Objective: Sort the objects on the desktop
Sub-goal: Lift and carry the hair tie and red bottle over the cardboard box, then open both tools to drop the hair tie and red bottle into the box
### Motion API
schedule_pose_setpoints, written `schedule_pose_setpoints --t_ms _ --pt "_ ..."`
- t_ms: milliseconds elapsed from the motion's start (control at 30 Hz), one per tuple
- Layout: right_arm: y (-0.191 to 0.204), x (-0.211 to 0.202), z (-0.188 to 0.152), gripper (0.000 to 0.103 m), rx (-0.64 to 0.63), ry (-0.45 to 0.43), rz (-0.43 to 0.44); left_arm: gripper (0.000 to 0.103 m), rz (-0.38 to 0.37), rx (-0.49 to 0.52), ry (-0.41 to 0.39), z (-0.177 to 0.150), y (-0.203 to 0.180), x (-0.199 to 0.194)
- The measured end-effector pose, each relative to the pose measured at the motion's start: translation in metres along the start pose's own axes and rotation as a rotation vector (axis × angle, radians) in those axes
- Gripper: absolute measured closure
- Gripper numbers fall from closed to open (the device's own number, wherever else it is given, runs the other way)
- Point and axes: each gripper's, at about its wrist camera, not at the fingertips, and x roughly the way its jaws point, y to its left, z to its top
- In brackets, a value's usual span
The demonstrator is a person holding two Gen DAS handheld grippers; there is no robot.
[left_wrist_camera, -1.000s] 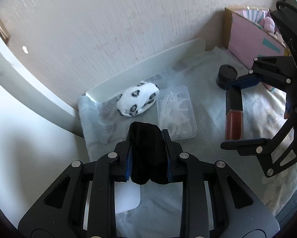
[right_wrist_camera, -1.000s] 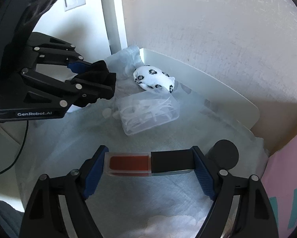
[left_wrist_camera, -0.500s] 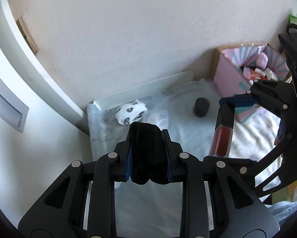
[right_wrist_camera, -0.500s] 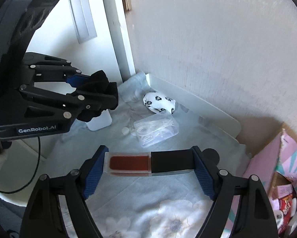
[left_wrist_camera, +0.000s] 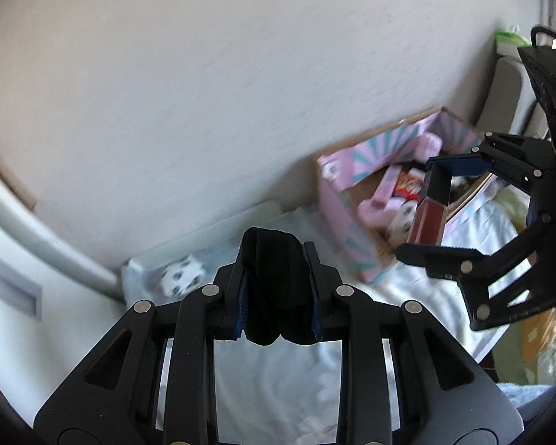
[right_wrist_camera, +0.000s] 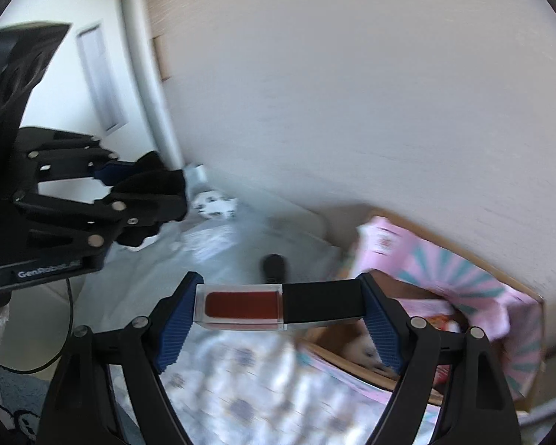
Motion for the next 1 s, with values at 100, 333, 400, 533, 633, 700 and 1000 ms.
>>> schedule_pose_setpoints --t_ms 100,333,400,533,633,700,1000 --pt "-0.026 -0.014 -0.005 0.023 0.049 -0.005 -0.043 0.080 -0.024 0.023 -0.015 0.018 -0.014 0.000" --pt "-0.084 -0.036 -0.021 0.023 0.134 0.005 -0.115 0.080 -0.091 0.102 -0.021 0.059 -0.057 0.024" --pt "-0.100 -0.041 -0.027 0.023 0.148 0.018 -0.130 0.080 -0.117 0.117 -0.010 0.068 -0.070 0.036" --pt "-0.129 -0.042 -0.038 0.023 0.176 0.050 -0.158 0.080 -0.147 0.142 0.027 0.083 -0.094 0.069" --pt "-0.146 -0.038 -0.045 0.023 0.203 0.066 -0.165 0.080 -0.171 0.128 0.059 0.088 -0.105 0.092" --pt "-0.157 -0.033 -0.051 0.023 0.213 0.080 -0.171 0.080 -0.189 0.114 0.092 0.090 -0.113 0.111" --pt "-0.195 0.004 -0.067 0.023 0.260 0.180 -0.157 0.080 -0.182 0.114 0.192 0.089 -0.127 0.156"
